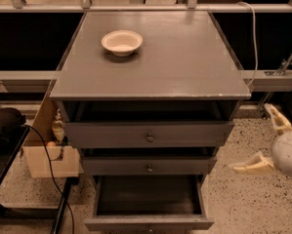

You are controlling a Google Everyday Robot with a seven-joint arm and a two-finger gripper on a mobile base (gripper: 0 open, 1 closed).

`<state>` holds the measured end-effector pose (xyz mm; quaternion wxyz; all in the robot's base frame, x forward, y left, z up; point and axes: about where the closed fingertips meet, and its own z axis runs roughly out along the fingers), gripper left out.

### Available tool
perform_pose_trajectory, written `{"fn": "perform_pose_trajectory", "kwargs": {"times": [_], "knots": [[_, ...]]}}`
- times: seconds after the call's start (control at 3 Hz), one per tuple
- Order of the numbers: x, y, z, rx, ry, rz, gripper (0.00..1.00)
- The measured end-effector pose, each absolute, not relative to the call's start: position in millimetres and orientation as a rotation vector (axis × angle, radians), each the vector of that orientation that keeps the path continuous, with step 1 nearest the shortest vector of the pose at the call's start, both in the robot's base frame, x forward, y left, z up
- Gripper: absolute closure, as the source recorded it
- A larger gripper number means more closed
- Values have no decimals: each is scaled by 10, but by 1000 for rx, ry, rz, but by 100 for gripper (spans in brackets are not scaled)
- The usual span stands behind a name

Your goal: Close bottom drawer

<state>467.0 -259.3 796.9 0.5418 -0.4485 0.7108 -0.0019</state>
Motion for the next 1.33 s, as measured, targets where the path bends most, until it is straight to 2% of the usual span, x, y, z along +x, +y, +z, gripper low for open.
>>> {"fn": "perform_pose_trajectory", "kwargs": {"times": [0.33,0.67,1.33], "knots": [[4505,-2667,7717,-1088,1610,72,0],[4507,-2661,7714,-1089,1610,73,0],[4243,-2552,7077,-1095,1541,128,0]]}}
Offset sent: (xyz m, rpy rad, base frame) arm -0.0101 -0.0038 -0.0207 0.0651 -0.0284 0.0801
